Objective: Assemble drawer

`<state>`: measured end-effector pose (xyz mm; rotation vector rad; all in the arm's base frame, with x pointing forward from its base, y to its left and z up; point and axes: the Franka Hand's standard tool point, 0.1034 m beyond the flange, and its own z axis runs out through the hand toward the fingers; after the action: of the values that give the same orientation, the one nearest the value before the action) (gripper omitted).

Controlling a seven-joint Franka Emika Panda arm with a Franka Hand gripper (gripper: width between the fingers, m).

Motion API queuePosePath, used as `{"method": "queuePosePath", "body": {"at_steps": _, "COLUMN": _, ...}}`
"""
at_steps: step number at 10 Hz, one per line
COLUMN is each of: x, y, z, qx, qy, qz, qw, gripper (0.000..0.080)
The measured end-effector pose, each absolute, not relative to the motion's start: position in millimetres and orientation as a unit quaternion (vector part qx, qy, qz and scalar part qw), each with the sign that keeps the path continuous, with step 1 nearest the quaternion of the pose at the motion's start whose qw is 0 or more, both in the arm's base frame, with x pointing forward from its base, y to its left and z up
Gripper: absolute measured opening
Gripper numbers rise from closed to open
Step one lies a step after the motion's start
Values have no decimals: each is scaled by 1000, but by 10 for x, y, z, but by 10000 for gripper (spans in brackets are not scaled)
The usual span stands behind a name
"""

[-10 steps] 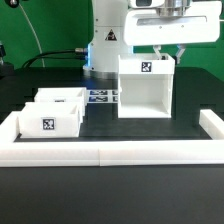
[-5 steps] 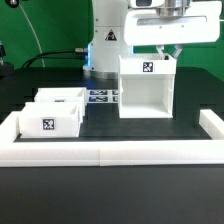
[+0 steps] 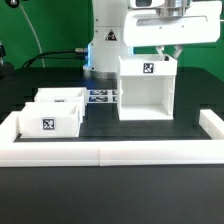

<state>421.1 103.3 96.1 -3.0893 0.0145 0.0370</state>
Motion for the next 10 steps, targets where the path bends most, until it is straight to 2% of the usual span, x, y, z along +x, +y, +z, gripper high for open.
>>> {"method": "queuePosePath", "body": {"at_steps": 5, "x": 5143, "y": 1126, "z": 964, "qx": -999, "qy": 7, "qz": -26, "qw": 45, "gripper": 38}}
{"method": "queuePosePath", "body": {"at_steps": 10, "x": 5143, "y": 1126, "z": 964, "qx": -999, "qy": 7, "qz": -26, "qw": 45, "gripper": 39}}
